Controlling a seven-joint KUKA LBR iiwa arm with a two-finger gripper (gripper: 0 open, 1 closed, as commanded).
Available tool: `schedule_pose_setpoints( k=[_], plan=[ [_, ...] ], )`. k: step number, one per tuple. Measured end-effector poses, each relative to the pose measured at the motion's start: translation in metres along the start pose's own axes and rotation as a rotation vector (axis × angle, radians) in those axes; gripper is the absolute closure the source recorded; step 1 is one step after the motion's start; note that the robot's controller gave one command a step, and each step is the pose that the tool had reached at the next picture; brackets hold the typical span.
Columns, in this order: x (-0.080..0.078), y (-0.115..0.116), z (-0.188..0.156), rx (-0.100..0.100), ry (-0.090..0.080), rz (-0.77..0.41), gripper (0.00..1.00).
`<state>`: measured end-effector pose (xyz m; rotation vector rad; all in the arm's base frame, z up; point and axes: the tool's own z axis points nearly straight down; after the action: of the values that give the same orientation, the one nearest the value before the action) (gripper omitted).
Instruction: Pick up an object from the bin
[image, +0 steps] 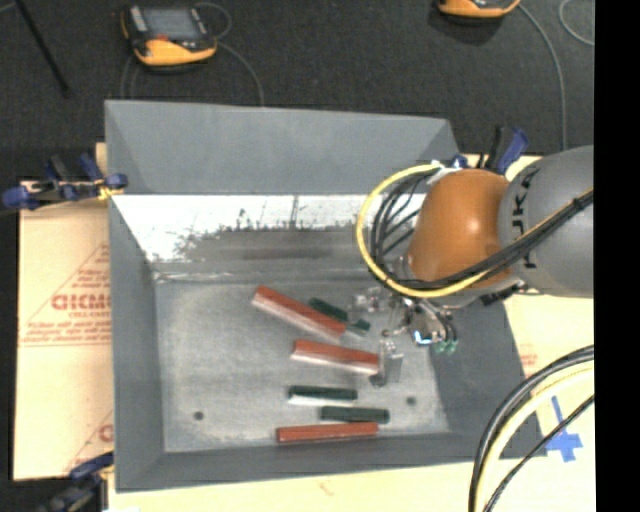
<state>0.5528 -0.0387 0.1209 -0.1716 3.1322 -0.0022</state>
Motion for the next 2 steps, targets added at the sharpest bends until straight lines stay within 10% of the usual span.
schedule_pose_setpoints(
  k=[1,2],
  plan=[
    [-0.008,0.011,0.028,-0.001,0.003,-0.011,0.0],
    [-0.006,0.021,0.048,0.001,-0.005,0.191,1.0]
  ],
)
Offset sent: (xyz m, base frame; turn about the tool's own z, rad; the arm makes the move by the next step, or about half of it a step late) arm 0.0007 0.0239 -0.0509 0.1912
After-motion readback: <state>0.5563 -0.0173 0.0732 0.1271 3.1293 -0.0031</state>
